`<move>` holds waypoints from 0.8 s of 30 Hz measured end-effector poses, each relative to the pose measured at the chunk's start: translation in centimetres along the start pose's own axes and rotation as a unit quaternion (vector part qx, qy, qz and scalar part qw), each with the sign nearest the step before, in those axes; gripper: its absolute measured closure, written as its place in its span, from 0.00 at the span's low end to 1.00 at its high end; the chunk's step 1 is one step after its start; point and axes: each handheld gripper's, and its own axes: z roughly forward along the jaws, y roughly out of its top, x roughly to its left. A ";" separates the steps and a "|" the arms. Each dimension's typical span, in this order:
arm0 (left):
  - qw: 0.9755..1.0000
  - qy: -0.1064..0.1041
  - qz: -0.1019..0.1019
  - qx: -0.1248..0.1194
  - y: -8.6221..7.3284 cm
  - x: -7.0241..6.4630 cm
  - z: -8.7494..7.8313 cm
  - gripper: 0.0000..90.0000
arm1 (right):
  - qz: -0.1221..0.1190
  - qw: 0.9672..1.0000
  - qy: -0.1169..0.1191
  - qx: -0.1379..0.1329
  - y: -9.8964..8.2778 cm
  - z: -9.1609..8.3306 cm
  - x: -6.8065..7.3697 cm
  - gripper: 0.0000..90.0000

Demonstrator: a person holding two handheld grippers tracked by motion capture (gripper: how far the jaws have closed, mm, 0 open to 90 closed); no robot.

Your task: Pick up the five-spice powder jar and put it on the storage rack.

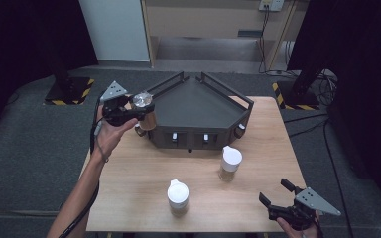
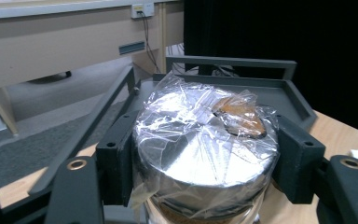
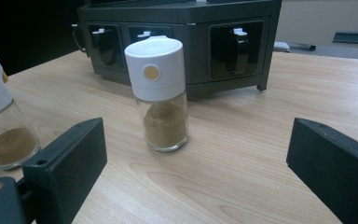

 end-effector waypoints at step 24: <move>0.998 0.062 -0.020 0.013 0.5 0.3 7.7 0.37 | 0.007 1.000 0.008 -0.002 -0.1 0.0 -0.3 0.05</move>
